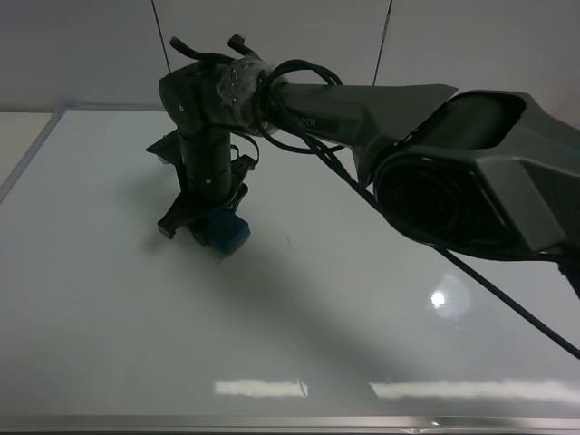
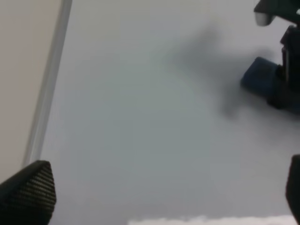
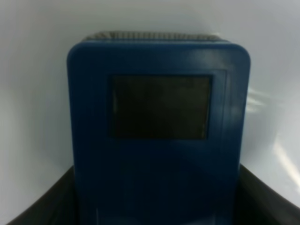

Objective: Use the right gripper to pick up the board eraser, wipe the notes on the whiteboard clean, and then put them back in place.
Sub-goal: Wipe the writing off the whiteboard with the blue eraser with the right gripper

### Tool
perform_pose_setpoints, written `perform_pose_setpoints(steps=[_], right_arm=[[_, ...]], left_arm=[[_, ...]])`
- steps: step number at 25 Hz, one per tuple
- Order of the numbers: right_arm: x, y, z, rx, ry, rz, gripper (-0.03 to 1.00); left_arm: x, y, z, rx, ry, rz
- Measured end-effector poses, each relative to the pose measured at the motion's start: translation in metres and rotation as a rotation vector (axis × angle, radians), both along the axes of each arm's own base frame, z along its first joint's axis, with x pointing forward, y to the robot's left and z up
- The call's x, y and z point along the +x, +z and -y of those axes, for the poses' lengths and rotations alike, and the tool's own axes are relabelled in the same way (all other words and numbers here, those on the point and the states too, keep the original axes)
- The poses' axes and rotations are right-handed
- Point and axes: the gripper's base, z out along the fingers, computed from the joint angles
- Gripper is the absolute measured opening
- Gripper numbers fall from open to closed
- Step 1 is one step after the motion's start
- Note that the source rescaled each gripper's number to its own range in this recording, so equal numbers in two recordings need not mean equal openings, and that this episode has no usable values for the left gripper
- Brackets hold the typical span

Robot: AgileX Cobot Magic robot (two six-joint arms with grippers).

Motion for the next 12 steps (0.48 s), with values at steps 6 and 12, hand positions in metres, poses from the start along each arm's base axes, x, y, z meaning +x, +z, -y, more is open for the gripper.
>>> perform_pose_setpoints(steps=[6,12], right_arm=[[-0.048,0.0,-0.033,0.054,0.083,-0.078,0.0],[-0.07,-0.001,-0.046,0.071,0.116,-0.11,0.0]], left_arm=[[0.0,0.0,0.0,0.0,0.0,0.0],[0.0,0.0,0.0,0.0,0.0,0.0]])
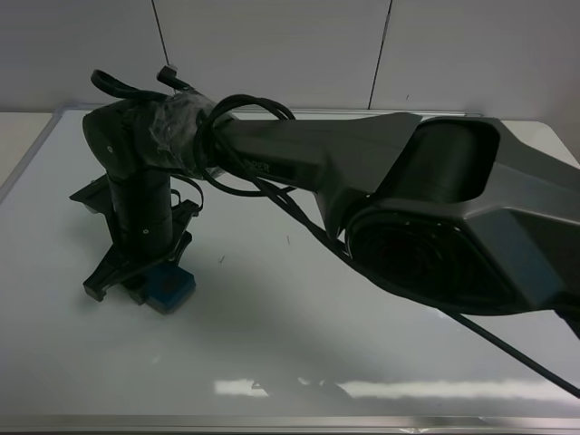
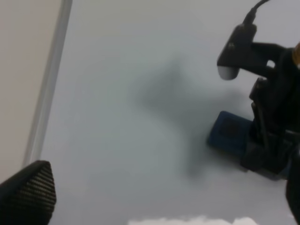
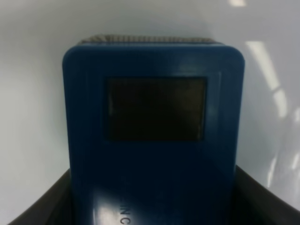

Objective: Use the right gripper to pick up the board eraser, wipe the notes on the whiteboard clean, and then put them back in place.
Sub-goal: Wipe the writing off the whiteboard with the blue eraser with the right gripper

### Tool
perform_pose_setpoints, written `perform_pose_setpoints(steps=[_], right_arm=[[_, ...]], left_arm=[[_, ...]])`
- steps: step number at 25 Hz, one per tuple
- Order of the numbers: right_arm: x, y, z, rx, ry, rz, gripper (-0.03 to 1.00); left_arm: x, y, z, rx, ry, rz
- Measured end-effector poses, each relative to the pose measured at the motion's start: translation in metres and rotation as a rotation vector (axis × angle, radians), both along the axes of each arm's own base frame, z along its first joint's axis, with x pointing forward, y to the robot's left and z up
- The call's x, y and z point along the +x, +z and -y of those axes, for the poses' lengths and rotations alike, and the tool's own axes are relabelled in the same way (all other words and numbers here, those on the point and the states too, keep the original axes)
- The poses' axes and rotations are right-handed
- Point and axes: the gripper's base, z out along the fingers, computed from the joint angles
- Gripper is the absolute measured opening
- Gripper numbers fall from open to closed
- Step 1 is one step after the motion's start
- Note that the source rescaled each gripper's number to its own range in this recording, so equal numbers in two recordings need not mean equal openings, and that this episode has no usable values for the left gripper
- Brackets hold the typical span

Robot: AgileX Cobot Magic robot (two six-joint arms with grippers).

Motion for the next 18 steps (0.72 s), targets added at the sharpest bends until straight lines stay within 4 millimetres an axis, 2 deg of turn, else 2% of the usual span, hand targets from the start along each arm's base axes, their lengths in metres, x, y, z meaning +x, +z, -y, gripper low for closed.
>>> perform_pose_setpoints(steps=[9,14,18], right_arm=[[0.0017,0.0013,0.0047,-0.049,0.006,0.022,0.0],[-0.0002,0.0016,0.0054,-0.079,-0.093,0.017,0.0],[0.0039,0.0064,0.0089,-0.125,-0.19,0.094,0.0]], left_arm=[[0.0,0.0,0.0,0.0,0.0,0.0],[0.0,0.0,0.0,0.0,0.0,0.0],[0.0,0.0,0.0,0.0,0.0,0.0]])
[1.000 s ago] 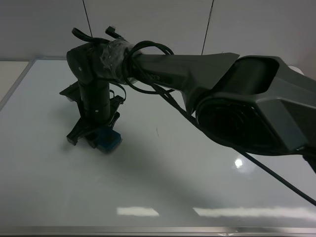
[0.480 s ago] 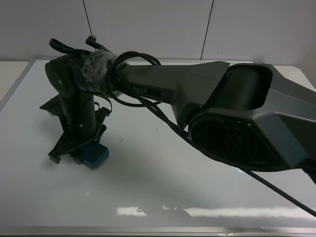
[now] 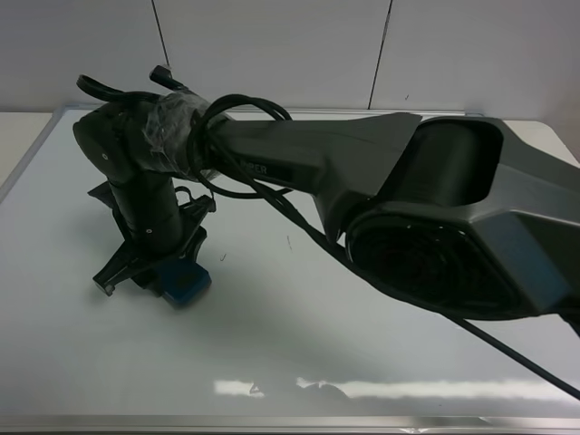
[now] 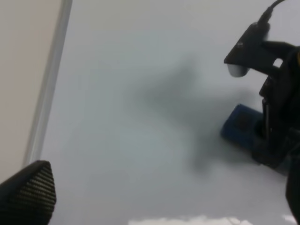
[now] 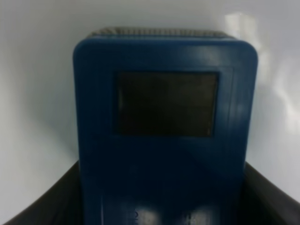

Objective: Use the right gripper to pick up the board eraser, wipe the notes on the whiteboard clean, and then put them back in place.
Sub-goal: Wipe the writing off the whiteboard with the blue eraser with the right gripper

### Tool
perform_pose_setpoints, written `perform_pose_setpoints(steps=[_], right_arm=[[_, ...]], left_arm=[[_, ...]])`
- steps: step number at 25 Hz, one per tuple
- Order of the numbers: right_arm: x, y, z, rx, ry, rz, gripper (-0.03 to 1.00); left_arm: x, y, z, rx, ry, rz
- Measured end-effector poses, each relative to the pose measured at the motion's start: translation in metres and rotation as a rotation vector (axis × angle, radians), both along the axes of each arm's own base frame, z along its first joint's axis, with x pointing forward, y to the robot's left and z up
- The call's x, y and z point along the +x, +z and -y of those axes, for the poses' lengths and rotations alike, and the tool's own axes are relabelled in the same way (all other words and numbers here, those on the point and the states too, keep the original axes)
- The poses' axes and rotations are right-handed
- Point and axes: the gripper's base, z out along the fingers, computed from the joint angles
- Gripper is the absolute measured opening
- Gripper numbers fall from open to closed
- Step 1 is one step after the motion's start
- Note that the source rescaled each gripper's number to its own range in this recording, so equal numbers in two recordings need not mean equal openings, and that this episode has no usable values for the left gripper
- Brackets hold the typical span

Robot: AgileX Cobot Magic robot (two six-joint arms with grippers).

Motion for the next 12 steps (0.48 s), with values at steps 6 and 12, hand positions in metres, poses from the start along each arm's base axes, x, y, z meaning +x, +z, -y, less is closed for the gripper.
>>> perform_pose_setpoints(steps=[6,12], right_arm=[[0.0015,-0.0004,0.0015,-0.003,-0.126,-0.003,0.0],[0.0008,-0.0028,0.0014,-0.003,-0.184,-0.017,0.0]], left_arm=[[0.0,0.0,0.0,0.0,0.0,0.0],[0.0,0.0,0.0,0.0,0.0,0.0]])
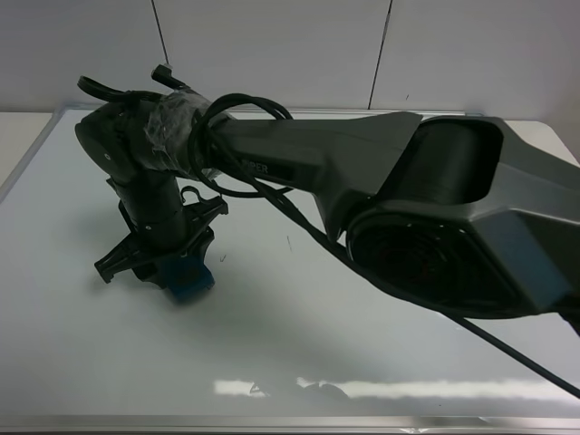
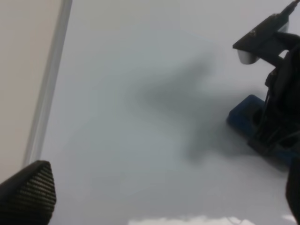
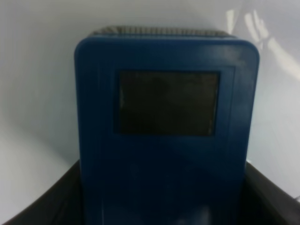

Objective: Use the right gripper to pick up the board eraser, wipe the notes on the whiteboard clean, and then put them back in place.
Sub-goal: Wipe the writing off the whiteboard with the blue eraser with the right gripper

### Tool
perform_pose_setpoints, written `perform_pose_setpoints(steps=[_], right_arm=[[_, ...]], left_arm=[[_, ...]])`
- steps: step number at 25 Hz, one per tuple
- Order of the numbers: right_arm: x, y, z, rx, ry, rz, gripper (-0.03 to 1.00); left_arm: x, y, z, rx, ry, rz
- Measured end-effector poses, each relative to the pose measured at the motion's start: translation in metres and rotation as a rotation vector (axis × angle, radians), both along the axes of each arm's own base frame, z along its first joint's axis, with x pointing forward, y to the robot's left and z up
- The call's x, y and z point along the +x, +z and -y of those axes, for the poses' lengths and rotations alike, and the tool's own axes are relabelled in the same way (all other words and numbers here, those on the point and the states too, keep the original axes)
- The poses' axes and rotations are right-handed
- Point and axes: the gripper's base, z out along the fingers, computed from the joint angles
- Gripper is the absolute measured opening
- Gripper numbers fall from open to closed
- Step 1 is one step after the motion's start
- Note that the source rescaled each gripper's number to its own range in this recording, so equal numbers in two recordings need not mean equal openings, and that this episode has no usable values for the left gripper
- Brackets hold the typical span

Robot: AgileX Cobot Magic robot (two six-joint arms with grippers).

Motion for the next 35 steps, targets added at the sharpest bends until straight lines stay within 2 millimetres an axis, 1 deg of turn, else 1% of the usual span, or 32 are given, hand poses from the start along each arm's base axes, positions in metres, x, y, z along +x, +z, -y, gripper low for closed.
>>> perform_pose_setpoints(steps=[5,15,21,27,32,35], right_arm=[[0.0,-0.007,0.0,-0.012,-0.005,-0.004,0.0],[0.001,-0.007,0.001,-0.021,-0.019,0.009,0.0],[0.004,-0.014,0.007,-0.03,-0.034,0.003,0.0],[0.013,-0.014,0.026,-0.058,-0.091,0.0,0.0],[0.024,-0.013,0.052,-0.096,-0.143,0.008,0.0],[0.026,-0.018,0.071,-0.094,-0.194,0.005,0.0]], left_arm=[[0.0,0.0,0.0,0.0,0.0,0.0],[0.0,0.0,0.0,0.0,0.0,0.0],[0.0,0.0,0.0,0.0,0.0,0.0],[0.0,0.0,0.0,0.0,0.0,0.0],[0.0,0.0,0.0,0.0,0.0,0.0],[0.0,0.0,0.0,0.0,0.0,0.0]])
